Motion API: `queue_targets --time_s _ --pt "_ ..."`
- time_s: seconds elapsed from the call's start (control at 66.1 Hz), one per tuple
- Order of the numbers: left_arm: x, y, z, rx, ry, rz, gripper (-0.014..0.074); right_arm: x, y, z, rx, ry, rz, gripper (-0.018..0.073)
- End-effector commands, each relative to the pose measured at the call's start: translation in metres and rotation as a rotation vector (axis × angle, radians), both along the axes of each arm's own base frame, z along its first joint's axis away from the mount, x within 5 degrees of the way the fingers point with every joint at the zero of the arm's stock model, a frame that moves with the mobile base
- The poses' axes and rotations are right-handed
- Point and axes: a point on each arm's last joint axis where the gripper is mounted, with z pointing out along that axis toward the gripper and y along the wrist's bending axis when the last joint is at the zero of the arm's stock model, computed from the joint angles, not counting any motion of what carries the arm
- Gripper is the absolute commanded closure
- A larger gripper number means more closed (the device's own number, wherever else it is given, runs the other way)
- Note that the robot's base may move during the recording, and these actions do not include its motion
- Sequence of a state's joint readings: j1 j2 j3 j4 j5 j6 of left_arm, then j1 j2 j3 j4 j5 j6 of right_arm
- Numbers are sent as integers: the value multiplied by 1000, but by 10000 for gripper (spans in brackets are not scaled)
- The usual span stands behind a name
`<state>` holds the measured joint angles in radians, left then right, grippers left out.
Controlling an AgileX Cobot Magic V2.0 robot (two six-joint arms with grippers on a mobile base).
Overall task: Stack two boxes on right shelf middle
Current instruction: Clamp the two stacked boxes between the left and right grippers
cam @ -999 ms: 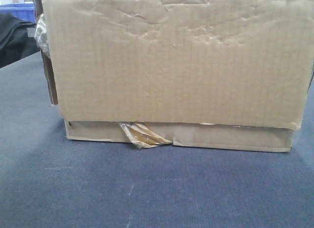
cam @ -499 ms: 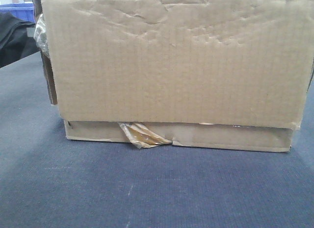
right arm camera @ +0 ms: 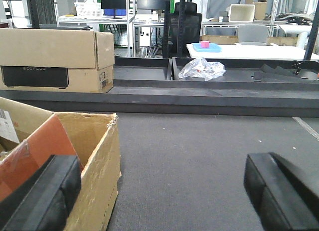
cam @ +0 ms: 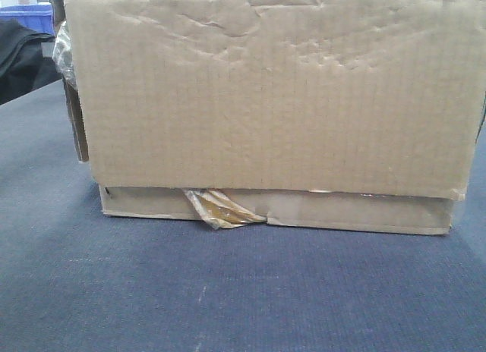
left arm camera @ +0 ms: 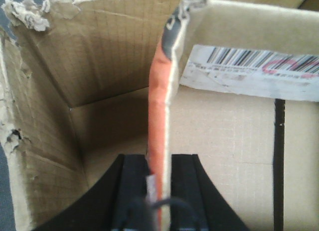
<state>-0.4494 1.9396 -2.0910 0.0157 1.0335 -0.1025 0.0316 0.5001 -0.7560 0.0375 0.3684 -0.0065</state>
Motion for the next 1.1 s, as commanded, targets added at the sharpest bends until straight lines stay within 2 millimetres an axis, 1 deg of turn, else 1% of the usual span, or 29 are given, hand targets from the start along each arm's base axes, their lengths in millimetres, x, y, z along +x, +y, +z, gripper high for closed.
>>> queue_targets --time_s 0.0,0.091,0.166,0.182,0.318,0.454,0.575,0.635,0.726,0.817,0.862,0.968,1.044,1.089 --pt "0 -4 5 -32 -30 0 664 1 0 3 -9 -14 -1 -10" --pt "-1 -4 5 -39 -26 -2 538 1 0 3 -9 -14 -1 -10" --pt "-1 -4 5 -38 -25 -2 367 1 0 3 -9 -14 -1 -10" --pt "-1 -4 5 -38 -25 -2 314 1 0 3 -9 -14 -1 -10" --pt "-1 -4 6 -39 -27 -2 -34 1 0 3 -9 -20 -1 -10" --pt "-11 0 22 -67 -52 -6 61 1 0 4 -9 -18 -1 -10" --pt "-28 9 47 -83 -99 -5 64 1 1 4 -9 -9 15 -10" --pt "-40 20 63 -53 -132 11 64 0 2 5 -10 2 20 -10" --pt "-59 37 80 29 -148 48 64 -3 2 10 -11 16 21 -10" --pt "-77 54 92 109 -138 89 64 -7 2 17 -11 16 22 -10" --pt "-82 59 99 126 -165 93 64 -7 2 20 -12 18 22 -10" --pt "-90 74 107 114 -178 109 64 -3 2 26 -14 57 24 -10" --pt "-97 84 107 93 -160 119 64 1 3 28 -16 86 28 -10" --pt "-100 91 104 90 -140 134 64 5 4 29 -17 107 41 -10"
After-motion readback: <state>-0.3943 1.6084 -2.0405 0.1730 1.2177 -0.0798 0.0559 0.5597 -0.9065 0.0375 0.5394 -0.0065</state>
